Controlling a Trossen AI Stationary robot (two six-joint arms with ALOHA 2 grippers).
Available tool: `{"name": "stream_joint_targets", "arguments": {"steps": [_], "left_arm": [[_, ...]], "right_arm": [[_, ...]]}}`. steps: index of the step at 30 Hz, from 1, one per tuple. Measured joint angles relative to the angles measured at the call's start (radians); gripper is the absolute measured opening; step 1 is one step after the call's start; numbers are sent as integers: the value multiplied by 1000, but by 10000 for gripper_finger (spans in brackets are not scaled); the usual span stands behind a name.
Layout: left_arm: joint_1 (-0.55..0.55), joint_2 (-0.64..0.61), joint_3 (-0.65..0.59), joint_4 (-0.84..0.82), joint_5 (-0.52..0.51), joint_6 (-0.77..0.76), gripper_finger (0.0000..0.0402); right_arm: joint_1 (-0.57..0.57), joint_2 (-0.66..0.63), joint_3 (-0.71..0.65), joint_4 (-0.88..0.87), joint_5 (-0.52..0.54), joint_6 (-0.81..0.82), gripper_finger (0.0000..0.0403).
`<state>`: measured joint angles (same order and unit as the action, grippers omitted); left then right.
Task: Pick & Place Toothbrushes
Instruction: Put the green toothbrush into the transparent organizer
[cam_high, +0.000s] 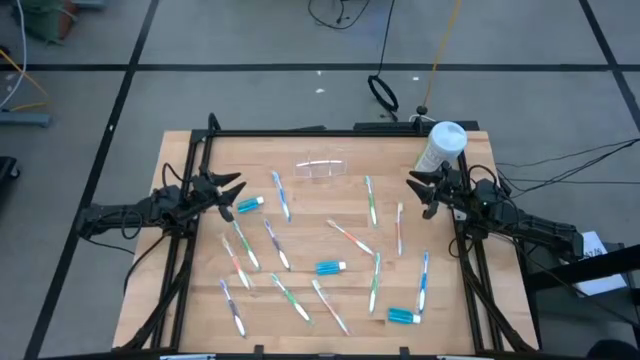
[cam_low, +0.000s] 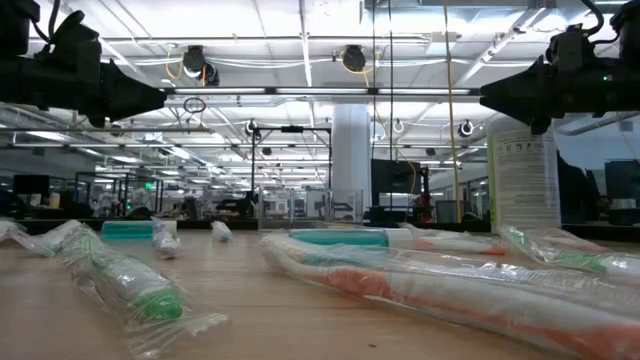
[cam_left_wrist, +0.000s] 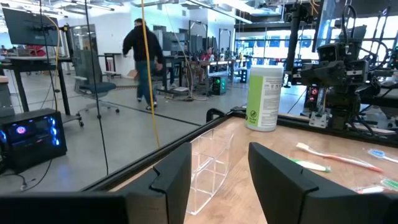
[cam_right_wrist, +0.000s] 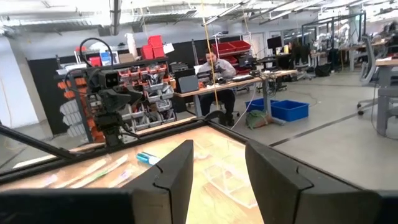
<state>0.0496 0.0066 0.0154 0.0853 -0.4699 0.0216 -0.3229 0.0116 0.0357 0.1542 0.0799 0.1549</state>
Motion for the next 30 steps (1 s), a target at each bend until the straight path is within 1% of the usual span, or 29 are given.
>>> {"name": "stream_joint_targets", "arguments": {"steps": [4, 6, 8, 12, 14, 17, 18, 21, 23, 27, 30], "left_arm": [[0, 0, 0, 1, -1, -32, 166], [2, 0, 0, 8, -13, 6, 166], [2, 0, 0, 16, -14, 10, 166], [2, 0, 1, -9, 62, -25, 166], [1, 0, 2, -23, 80, -35, 166], [2, 5, 7, -28, 52, -54, 166], [2, 10, 12, -34, 40, -55, 166], [1, 35, 44, -72, 27, -68, 166], [1, 69, 77, -113, 18, -71, 166], [1, 178, 180, -170, 9, -76, 166], [-3, 296, 268, -234, -30, -86, 166]], "right_arm": [[0, 0, 0, 19, -1, 45, 141], [0, 0, 0, 56, -2, 68, 141], [0, 0, 0, 101, -2, 94, 141], [0, 0, 0, 247, 0, 162, 141], [0, 0, 0, 293, 0, 137, 141], [0, 8, 0, 398, -3, 74, 141], [0, 11, 0, 407, -8, 50, 141], [0, 28, 0, 370, -54, -30, 141], [0, 51, 0, 308, -56, -44, 141], [0, 120, 0, 186, -54, -11, 141], [0, 175, 0, 216, -50, -17, 141]]}}
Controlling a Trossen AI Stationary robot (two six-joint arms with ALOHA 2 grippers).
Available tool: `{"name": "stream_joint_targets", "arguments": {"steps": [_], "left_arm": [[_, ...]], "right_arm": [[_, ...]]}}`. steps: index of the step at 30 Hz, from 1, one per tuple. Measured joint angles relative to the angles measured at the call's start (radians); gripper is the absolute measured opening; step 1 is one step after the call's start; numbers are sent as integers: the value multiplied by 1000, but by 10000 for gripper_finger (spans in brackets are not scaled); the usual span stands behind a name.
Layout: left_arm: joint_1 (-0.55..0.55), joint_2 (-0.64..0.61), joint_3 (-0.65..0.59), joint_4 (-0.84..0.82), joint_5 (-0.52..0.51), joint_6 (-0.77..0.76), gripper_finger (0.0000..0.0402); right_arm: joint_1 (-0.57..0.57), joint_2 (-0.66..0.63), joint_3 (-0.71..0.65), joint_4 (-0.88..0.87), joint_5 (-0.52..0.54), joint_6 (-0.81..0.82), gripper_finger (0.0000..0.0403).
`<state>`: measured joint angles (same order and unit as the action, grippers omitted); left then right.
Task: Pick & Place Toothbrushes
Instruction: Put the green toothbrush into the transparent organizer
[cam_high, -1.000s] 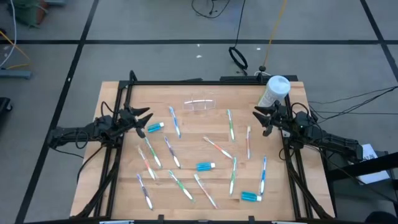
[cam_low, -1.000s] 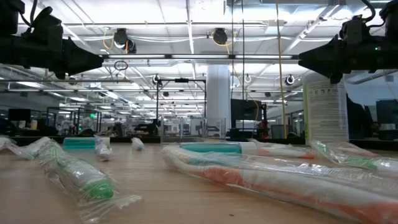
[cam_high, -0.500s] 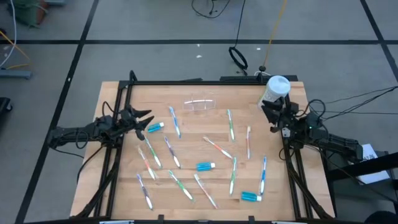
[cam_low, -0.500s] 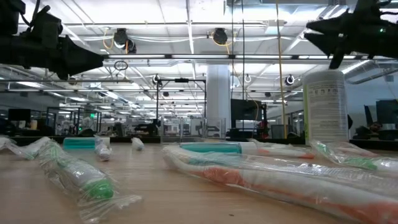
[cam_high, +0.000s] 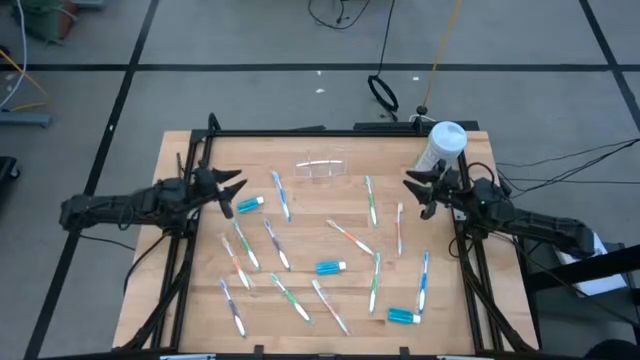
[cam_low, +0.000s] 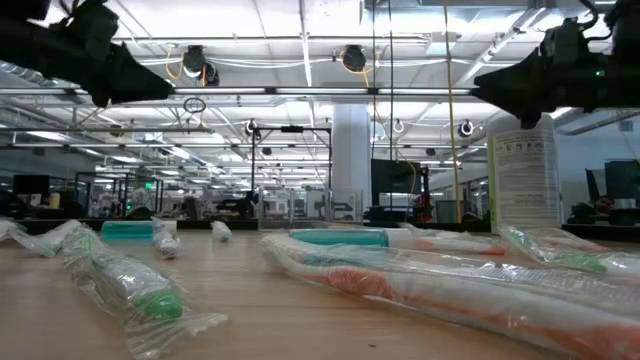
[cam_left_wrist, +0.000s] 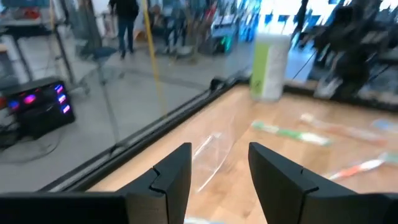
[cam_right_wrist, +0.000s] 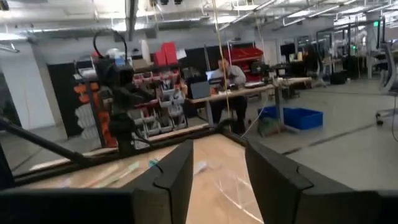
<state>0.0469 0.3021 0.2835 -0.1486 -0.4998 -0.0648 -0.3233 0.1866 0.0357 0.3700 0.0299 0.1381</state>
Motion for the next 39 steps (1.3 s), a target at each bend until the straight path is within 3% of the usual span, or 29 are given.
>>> {"name": "stream_joint_targets", "arguments": {"steps": [6, 9, 13, 18, 22, 26, 31, 34, 39], "left_arm": [[-50, 297, 188, -189, -142, -102, 166], [-77, 450, 268, -248, -156, -208, 166], [-116, 638, 374, -409, -157, -397, 166], [-166, 835, 538, -725, -168, -715, 166], [-197, 967, 651, -987, -50, -1032, 166], [-238, 1066, 676, -1152, 94, -1329, 166], [-292, 1132, 660, -1181, 239, -1673, 166], [-325, 1157, 660, -1174, 294, -1803, 166], [-377, 1164, 660, -1109, 260, -1907, 166]], "right_arm": [[0, 64, 0, 44, 1, -80, 141], [0, 82, 0, 46, 2, -102, 141], [0, 107, 0, 44, 2, -105, 141], [0, 153, 0, 37, -3, -101, 141], [0, 185, 0, 95, 25, -130, 141], [-1, 196, 0, 157, 22, -149, 141], [-1, 197, 0, 172, 22, -157, 141], [-1, 197, 0, 188, 22, -178, 141], [-1, 197, 0, 199, 22, -181, 141]]}}
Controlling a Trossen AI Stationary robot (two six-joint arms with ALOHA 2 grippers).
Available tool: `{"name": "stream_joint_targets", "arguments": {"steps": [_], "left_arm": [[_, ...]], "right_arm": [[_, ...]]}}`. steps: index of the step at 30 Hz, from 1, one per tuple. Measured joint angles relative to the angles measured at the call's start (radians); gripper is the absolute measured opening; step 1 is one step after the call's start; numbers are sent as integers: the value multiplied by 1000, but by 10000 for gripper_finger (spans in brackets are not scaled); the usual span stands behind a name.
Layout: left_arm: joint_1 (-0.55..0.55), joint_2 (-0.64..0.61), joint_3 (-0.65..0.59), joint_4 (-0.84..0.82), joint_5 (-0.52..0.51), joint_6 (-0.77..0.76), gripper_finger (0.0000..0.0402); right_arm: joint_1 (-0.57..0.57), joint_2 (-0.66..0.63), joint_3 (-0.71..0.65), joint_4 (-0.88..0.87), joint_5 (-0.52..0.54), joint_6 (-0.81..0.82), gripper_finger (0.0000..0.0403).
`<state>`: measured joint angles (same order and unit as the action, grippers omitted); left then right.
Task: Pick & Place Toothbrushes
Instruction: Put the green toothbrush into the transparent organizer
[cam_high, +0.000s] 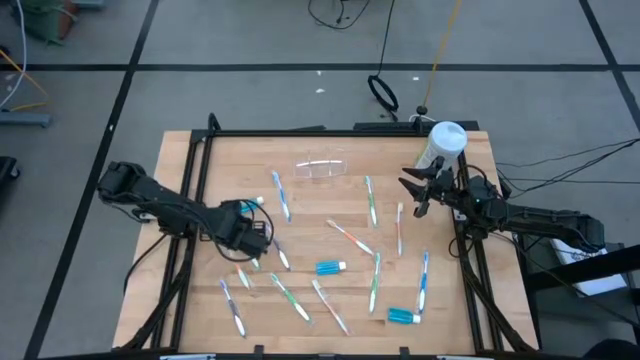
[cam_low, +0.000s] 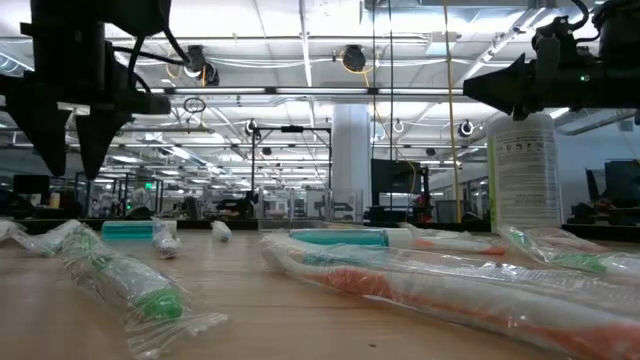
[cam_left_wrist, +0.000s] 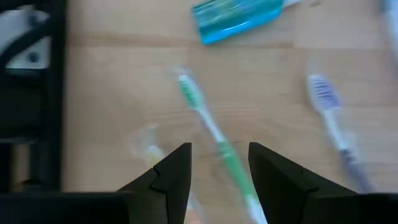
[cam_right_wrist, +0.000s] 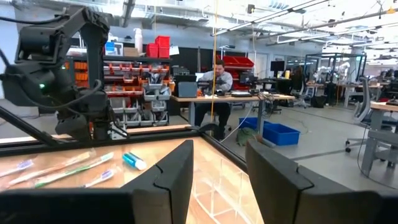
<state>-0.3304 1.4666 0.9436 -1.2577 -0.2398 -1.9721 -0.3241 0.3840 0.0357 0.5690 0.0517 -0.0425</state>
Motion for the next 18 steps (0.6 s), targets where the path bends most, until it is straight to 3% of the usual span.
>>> {"name": "stream_joint_targets", "arguments": {"steps": [7, 12, 18], "left_arm": [[-40, 0, -17, 36, -37, -60, 166], [-59, 0, -110, 83, 48, -128, 166], [-50, 0, -221, 255, 57, -150, 166]], "right_arm": [[0, 0, 0, 2, 0, 0, 141], [0, 0, 0, 0, 0, 0, 141], [0, 4, 0, -5, 0, 0, 141]]}}
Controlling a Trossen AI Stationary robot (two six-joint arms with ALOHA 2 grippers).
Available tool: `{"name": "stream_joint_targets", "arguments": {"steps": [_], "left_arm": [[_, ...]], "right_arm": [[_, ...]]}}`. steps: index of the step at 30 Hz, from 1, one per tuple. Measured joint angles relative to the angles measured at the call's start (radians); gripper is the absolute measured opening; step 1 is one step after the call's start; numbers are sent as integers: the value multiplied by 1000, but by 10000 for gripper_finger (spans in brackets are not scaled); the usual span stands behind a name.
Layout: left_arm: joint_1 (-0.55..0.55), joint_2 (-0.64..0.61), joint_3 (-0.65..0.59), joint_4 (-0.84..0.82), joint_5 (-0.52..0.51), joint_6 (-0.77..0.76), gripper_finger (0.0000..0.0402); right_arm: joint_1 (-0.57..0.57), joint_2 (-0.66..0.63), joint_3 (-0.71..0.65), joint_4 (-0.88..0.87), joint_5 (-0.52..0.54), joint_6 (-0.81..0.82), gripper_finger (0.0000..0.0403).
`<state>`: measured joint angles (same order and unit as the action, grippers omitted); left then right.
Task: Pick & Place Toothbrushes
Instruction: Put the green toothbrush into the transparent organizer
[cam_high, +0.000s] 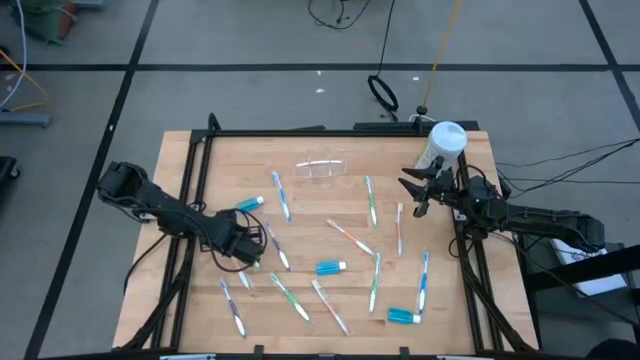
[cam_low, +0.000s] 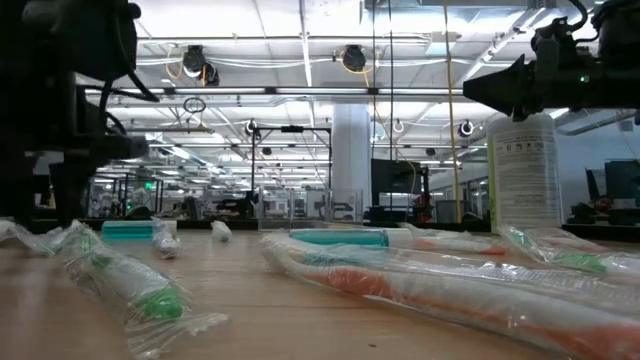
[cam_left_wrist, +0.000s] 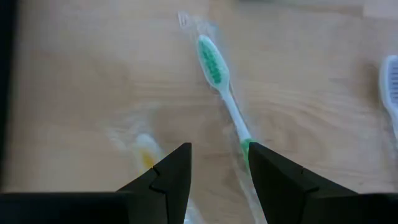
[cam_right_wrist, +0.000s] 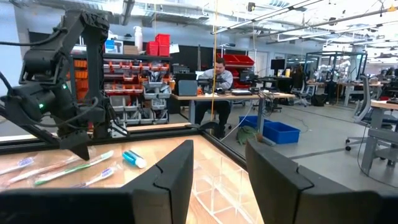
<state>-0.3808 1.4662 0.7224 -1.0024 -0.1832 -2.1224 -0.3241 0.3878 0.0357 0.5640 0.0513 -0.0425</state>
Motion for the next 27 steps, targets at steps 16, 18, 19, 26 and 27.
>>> {"name": "stream_joint_targets", "arguments": {"steps": [16, 18, 19, 26, 27], "left_arm": [[40, -39, -25, 38, 0, 85, 166], [40, -42, -25, 38, -15, 82, 166], [40, -42, -25, 37, -31, 82, 166], [52, -42, -25, 84, -153, 109, 166], [56, -42, -25, 97, -158, 124, 166]], "right_arm": [[0, 0, 0, 0, 0, -30, 141], [0, 0, 0, 0, 0, -30, 141], [0, 0, 0, 0, 0, -30, 141], [0, 0, 0, 0, 0, -30, 141], [0, 0, 0, 0, 0, -30, 141]]}}
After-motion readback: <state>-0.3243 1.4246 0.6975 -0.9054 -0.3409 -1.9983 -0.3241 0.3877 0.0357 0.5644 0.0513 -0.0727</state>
